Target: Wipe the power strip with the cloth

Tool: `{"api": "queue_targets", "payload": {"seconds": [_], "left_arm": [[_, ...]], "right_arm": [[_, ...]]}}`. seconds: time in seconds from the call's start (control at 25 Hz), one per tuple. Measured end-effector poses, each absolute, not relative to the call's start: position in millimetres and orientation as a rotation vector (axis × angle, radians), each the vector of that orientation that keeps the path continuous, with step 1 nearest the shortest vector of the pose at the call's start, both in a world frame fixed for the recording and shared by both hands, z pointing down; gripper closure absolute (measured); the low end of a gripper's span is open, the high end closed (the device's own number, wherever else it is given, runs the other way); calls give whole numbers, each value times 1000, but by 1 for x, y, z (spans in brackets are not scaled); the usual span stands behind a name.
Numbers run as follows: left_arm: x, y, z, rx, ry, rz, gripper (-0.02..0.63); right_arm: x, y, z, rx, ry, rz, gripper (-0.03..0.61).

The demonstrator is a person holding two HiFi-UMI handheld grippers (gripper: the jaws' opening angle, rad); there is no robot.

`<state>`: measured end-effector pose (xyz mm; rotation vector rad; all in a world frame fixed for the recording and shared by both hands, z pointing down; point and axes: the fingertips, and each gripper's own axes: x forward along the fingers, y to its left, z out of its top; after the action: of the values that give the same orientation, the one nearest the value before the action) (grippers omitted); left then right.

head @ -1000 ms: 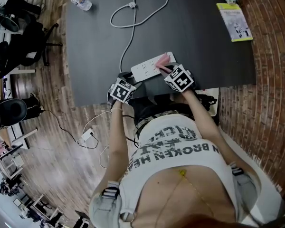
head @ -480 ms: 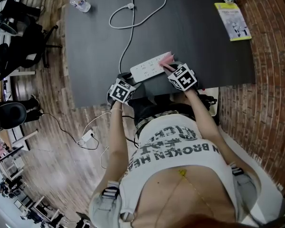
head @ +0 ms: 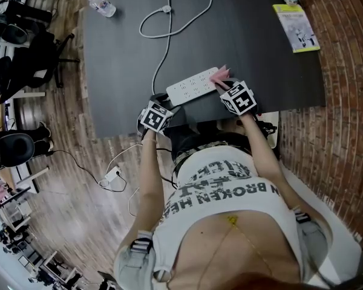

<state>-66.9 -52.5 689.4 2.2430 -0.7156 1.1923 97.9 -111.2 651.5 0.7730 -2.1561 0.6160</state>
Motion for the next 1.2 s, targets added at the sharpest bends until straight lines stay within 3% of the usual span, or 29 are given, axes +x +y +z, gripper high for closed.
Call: {"api": "queue_targets", "payload": {"seconds": [0.76,1.2], "left_arm": [[-64,-52,685,2265,-728,1188,337],[-62,-56,650,2344,-883,1108,339]], "right_arm": [[123,-120,653,902,-2053,700,562],[78,-122,627,796,-2220,554,562]]}}
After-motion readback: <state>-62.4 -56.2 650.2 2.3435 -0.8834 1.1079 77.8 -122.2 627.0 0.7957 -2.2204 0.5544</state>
